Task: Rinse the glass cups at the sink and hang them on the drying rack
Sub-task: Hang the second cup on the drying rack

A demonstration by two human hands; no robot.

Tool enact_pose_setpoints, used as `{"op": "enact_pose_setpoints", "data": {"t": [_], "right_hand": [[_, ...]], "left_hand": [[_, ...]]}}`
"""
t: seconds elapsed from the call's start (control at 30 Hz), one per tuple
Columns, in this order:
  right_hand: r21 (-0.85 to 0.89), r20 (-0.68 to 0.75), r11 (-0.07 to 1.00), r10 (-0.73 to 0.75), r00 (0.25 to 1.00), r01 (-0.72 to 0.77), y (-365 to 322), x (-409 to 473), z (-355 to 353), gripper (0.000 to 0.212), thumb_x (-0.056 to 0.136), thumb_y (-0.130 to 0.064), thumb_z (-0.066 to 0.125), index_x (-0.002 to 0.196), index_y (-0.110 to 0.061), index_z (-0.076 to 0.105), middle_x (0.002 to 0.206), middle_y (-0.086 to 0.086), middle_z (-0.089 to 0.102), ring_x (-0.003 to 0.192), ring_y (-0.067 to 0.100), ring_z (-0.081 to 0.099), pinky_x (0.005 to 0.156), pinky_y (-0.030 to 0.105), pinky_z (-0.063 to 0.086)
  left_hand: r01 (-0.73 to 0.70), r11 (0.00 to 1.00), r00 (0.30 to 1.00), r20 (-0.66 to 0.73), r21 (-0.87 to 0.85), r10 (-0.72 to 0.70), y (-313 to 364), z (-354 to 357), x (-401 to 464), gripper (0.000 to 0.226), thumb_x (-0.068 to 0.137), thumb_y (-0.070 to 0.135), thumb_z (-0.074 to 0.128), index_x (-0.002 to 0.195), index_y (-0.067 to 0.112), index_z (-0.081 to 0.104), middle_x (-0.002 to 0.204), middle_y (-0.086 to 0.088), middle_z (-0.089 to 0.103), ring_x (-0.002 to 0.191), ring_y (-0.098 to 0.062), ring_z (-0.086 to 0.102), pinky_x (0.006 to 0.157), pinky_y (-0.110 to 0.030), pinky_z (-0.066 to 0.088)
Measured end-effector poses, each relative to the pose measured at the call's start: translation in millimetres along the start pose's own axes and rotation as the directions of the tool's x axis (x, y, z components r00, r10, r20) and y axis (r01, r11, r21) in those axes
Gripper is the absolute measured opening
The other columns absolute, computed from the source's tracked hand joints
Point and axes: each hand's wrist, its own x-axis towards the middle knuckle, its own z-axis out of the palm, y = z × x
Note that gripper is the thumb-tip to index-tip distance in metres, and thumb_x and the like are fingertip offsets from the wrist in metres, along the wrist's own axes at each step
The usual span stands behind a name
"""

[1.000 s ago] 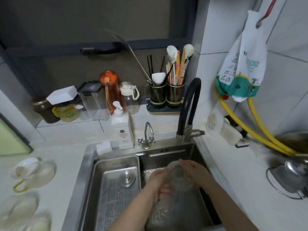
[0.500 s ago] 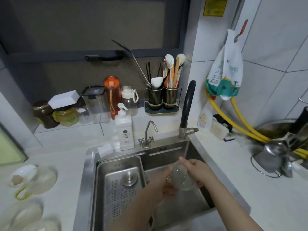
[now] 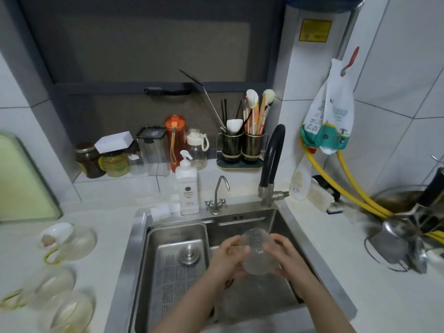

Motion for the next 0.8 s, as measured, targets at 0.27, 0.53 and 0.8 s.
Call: {"op": "enact_pose_setpoints", "data": {"t": [0.27,0.53,0.8], "right_hand": [[0.082,0.203,0.985,-0.165,0.965,0.151,21.3,0.3,-8.7,0.101,0.036,-0.051,0.089,0.123,-0.027,0.044,0.124,-0.006,0.057,0.107,0.005,0.06,0.076,0.022,0.053],[0.126,0.463,0.965,-0.263,0.846,0.23,28.1,-6.2,40.1,0.107,0.026,-0.031,0.098,0.122,-0.034,0.05,0.124,-0.01,0.062,0.11,0.006,0.062,0.083,0.027,0.056],[0.12,0.682,0.943,-0.305,0.665,0.309,9.0,-54.0,154.1,0.086,0.068,0.015,0.073,0.134,-0.026,0.034,0.132,-0.011,0.056,0.125,0.006,0.051,0.096,0.019,0.046]], "left_hand": [[-0.216,0.964,0.97,-0.075,0.155,0.229,-8.5,0.2,-34.8,0.092,0.074,-0.002,0.075,0.14,0.036,0.024,0.115,0.0,0.057,0.087,-0.006,0.063,0.076,-0.021,0.053],[-0.347,0.871,0.86,-0.253,0.348,0.443,-10.0,-32.9,-99.3,0.07,0.074,-0.005,0.075,0.128,0.025,0.043,0.131,0.001,0.045,0.11,0.01,0.052,0.085,-0.007,0.044],[-0.358,0.828,0.679,-0.488,0.432,0.549,-16.4,-110.4,-197.2,0.075,0.06,0.043,0.084,0.124,0.026,0.049,0.126,0.012,0.048,0.118,-0.009,0.054,0.097,-0.025,0.047]]}}
